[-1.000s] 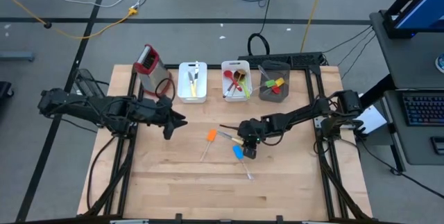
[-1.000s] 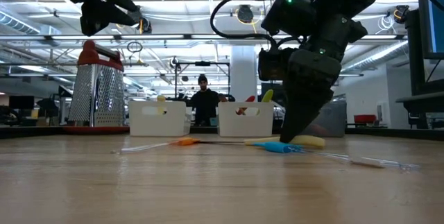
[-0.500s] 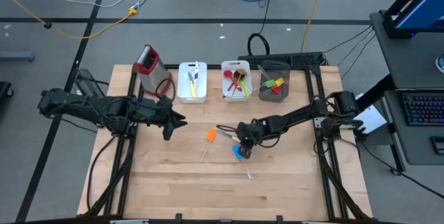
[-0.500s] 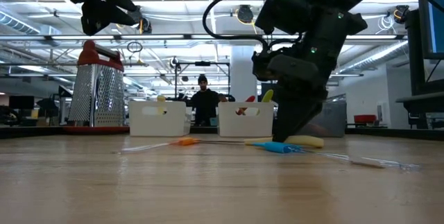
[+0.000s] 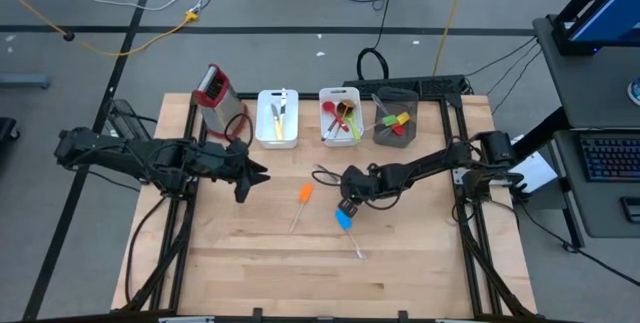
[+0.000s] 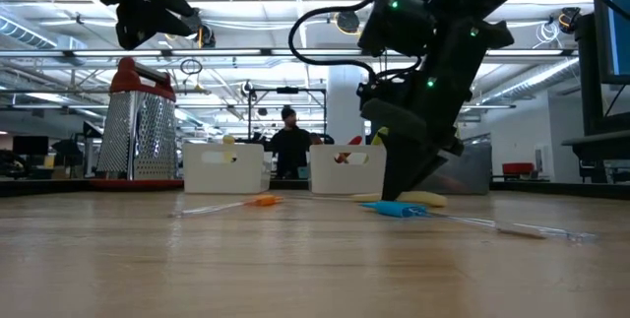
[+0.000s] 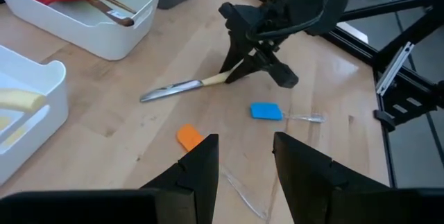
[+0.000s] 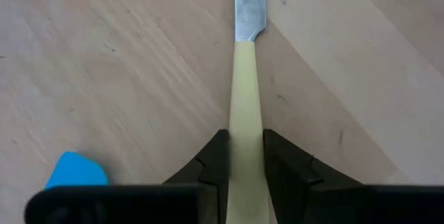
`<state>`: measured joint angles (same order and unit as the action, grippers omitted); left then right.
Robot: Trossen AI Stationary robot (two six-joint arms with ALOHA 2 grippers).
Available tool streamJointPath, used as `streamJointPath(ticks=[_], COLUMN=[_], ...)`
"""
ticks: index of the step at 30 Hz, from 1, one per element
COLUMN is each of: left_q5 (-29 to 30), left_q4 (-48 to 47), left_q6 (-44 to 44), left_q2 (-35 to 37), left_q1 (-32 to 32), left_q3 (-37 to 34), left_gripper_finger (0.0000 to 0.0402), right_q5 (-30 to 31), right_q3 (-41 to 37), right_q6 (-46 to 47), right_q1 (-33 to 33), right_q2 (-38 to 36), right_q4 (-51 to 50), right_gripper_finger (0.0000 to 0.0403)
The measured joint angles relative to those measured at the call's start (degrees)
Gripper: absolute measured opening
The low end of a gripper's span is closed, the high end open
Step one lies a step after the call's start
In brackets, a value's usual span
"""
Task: Pick & Place Kitchen Items
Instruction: Put the yellow knife into the left white bin
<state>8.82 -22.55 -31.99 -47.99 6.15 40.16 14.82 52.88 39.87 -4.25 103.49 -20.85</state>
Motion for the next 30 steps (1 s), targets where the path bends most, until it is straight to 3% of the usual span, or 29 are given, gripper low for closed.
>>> streamJointPath(ticks=[17, 30], left_q5=[0.0, 0.1], left_q4=[-1.9, 2.2], left_q6=[4.9, 0.9], left_q2=[0.0, 0.0], left_q1=[0.0, -1.0], left_q3=[0.0, 0.0], left_gripper_finger=[0.0141, 0.0141], right_q5=[-3.1, -10.6], right_q3=[-0.3, -0.1], right_q6=[2.2, 2.5], right_q1=[2.1, 6.0], right_q2=[-12.6, -15.9], right_q4=[9.1, 42.9], right_gripper_finger=[0.0059, 0.0059])
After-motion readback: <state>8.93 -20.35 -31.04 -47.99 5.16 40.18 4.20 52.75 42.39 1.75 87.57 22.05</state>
